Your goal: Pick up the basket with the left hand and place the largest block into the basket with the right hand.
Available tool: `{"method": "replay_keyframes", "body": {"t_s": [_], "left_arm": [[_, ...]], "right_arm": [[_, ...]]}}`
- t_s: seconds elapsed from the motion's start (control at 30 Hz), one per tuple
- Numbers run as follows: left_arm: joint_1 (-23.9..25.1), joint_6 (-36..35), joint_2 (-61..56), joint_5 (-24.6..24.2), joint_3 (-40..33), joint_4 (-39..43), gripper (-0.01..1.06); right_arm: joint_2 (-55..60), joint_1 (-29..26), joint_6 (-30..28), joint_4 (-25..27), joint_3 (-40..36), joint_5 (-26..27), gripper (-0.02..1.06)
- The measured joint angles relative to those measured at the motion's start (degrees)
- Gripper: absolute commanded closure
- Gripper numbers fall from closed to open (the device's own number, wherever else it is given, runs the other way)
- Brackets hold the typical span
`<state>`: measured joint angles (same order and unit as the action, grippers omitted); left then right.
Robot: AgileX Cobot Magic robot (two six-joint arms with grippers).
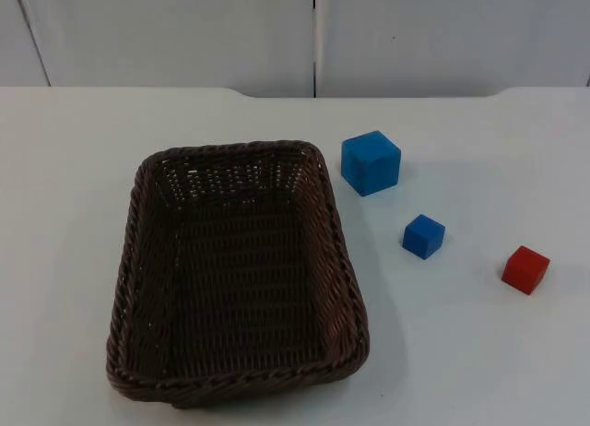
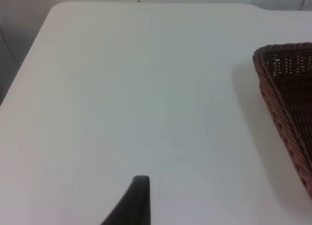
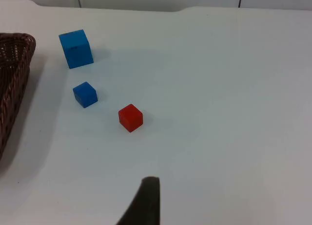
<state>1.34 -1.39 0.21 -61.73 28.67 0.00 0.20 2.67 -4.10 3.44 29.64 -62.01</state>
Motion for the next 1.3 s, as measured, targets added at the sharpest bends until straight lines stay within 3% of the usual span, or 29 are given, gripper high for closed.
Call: {"method": "replay_keyframes", "body": {"t_s": [0.2,0.93,1.3], "left_arm": [[0.00,0.00,0.00,0.00,0.00,0.00,0.00],[0.00,0.00,0.37,0.69,0.47,0.00,0.00],[0.00,1.93,7.62,2.90,2.83,0.00,0.00]], "right_arm": [[0.00,0.00,0.00,0.00,0.00,0.00,0.00],[0.00,0.00,0.00,0.00,0.00,0.00,-0.01],[0.00,0.00,0.00,0.00,0.00,0.00,-0.01]]}}
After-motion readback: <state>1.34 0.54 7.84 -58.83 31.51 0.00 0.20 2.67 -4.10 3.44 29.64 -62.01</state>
